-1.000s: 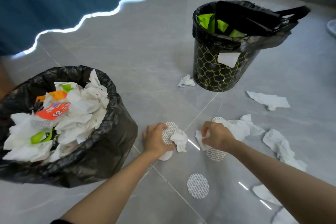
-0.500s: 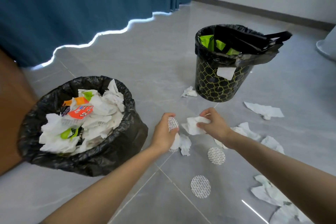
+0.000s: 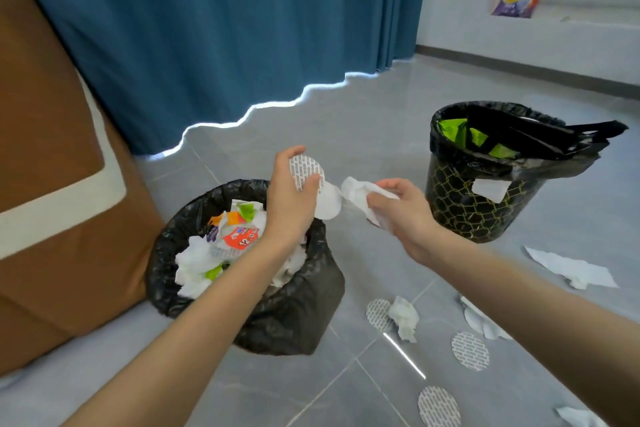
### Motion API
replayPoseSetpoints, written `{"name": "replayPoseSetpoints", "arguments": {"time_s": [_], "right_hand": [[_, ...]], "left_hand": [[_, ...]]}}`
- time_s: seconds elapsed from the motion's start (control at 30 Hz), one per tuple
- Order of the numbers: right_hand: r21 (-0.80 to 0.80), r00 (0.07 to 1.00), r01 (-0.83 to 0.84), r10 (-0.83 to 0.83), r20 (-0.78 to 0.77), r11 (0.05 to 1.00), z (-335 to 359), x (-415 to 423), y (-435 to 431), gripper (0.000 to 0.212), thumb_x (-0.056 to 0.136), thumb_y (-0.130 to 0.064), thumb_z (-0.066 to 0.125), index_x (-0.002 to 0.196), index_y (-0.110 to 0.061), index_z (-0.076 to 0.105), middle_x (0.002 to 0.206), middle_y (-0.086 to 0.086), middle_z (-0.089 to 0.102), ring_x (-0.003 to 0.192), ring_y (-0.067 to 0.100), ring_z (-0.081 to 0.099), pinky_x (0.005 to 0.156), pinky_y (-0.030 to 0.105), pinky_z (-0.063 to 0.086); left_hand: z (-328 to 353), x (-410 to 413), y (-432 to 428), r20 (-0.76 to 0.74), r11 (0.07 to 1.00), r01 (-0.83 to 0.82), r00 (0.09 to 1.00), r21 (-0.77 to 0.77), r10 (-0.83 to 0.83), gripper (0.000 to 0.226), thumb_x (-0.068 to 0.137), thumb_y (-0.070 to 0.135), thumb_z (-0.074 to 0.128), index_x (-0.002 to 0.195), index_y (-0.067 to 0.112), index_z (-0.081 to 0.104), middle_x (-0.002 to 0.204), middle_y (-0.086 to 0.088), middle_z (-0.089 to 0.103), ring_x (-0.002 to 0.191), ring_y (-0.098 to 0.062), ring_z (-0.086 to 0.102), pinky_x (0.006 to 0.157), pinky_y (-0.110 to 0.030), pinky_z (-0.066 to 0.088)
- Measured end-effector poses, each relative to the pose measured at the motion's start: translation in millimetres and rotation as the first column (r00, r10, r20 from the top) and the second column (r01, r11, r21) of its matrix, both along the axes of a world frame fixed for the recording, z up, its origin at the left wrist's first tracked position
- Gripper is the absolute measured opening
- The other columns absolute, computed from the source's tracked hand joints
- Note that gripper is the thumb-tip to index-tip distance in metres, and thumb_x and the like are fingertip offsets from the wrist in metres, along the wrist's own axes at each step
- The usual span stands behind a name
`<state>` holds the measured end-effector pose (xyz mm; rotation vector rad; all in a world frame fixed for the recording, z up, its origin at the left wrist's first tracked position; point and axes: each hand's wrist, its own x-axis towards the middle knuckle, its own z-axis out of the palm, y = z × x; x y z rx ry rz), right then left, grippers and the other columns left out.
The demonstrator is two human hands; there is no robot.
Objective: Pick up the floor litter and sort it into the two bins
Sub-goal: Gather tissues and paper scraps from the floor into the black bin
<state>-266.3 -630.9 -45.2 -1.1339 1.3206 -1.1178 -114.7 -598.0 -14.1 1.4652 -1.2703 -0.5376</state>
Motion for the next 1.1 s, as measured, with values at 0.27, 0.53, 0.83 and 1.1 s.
{"name": "replayPoseSetpoints", "arguments": {"time_s": [0.27, 0.53, 0.83, 1.1], "right_hand": [[-0.085, 0.923, -0.354, 0.334, -0.190, 0.931, -4.4, 99.1, 14.0, 0.021, 0.083, -0.020, 0.067, 0.099, -0.025, 0.055, 0.102, -0.005, 0.057, 0.091, 0.012, 0.056, 0.076, 0.025, 0.046], [-0.216, 0.614, -0.661, 0.352, -0.706, 0.719, -5.5, 96.1, 27.1, 0.057, 0.088, -0.039, 0.060, 0.139, -0.018, 0.043, 0.145, -0.005, 0.040, 0.137, 0.014, 0.024, 0.113, 0.025, 0.020], [-0.232, 0.717, -0.487, 0.233, -0.657, 0.842, 1.8, 25.3, 26.3, 0.047, 0.087, -0.034, 0.063, 0.131, -0.029, 0.050, 0.135, -0.012, 0.048, 0.130, 0.005, 0.035, 0.103, 0.016, 0.023], [0.003, 0.720, -0.261, 0.196, -0.666, 0.965, -33.4, -67.0, 30.5, 0.030, 0.088, -0.011, 0.057, 0.115, -0.020, 0.062, 0.117, -0.006, 0.062, 0.101, 0.011, 0.055, 0.081, 0.017, 0.038]], "left_hand": [[-19.8, 92.9, 20.8, 0.105, 0.969, -0.218, 0.973, 0.115, 0.206, 0.047, 0.094, 0.015, 0.053, 0.138, 0.016, 0.038, 0.143, 0.002, 0.041, 0.133, -0.015, 0.036, 0.104, -0.021, 0.027], [-29.4, 121.6, 27.2, 0.301, 0.953, -0.201, 0.945, 0.226, 0.128, 0.045, 0.098, 0.020, 0.045, 0.141, 0.011, 0.039, 0.145, -0.005, 0.042, 0.136, -0.018, 0.034, 0.111, -0.030, 0.026], [-6.8, 64.9, 6.0, 0.329, 0.995, -0.020, 0.944, 0.094, -0.013, 0.040, 0.098, 0.018, 0.044, 0.138, 0.016, 0.044, 0.141, 0.001, 0.046, 0.132, -0.014, 0.039, 0.107, -0.025, 0.029], [-19.5, -40.8, -11.8, 0.404, 0.965, 0.248, 0.877, 0.081, -0.259, 0.039, 0.096, 0.016, 0.046, 0.135, 0.014, 0.046, 0.136, -0.002, 0.049, 0.126, -0.016, 0.045, 0.100, -0.018, 0.029]]}}
